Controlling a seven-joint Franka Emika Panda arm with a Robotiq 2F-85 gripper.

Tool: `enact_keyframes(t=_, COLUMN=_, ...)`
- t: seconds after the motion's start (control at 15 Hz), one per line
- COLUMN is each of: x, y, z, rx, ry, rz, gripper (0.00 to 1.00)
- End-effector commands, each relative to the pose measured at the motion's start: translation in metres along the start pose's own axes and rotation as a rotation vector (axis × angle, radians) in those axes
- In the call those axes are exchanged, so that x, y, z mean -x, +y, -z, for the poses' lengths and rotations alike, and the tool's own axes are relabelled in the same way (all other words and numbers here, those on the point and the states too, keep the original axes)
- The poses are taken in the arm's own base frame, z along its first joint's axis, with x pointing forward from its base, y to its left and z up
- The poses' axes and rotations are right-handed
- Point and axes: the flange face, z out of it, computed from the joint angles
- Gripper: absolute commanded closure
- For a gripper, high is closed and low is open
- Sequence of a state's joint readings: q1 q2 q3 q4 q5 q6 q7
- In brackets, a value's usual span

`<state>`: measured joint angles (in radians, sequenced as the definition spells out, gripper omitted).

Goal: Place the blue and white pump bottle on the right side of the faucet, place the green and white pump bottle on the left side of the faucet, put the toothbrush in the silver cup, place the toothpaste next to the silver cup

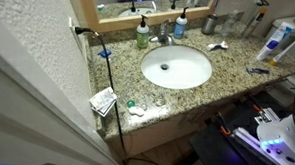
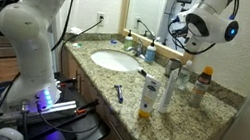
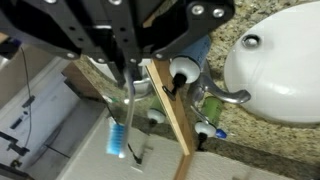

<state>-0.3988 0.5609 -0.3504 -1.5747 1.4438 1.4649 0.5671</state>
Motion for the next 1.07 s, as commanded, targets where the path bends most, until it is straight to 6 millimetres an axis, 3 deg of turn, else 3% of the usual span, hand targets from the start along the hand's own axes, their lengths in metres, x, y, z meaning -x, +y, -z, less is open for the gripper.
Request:
enact_keyframes(t=0.0, x=-0.034, y=-0.008, z=-0.004, rx=-0.114, ry=0.011, rz=-0.109, gripper=0.97)
enact_keyframes(t=0.07, x=-0.024, y=-0.002, z=-0.003, rx=-0.066, ry=0.011, rz=-0.064, gripper=0.89)
enact_keyframes(t=0.2, x=-0.036, y=0.0, z=-0.007, rx=-0.089, ry=0.013, rz=-0.094, gripper=0.89)
enact_keyframes(t=0.27, x=-0.037, y=0.0, z=-0.007, rx=-0.089, ry=0.012, rz=-0.098, gripper=0.97)
enact_keyframes(t=0.6, x=-0.067, y=0.014, z=-0.019, rx=-0.091, ry=0.06, rz=-0.09, gripper=0.97)
enact_keyframes(t=1.0, x=-0.068, y=0.025, z=-0.021, rx=-0.067, ry=0.096, rz=-0.062, gripper=0.97)
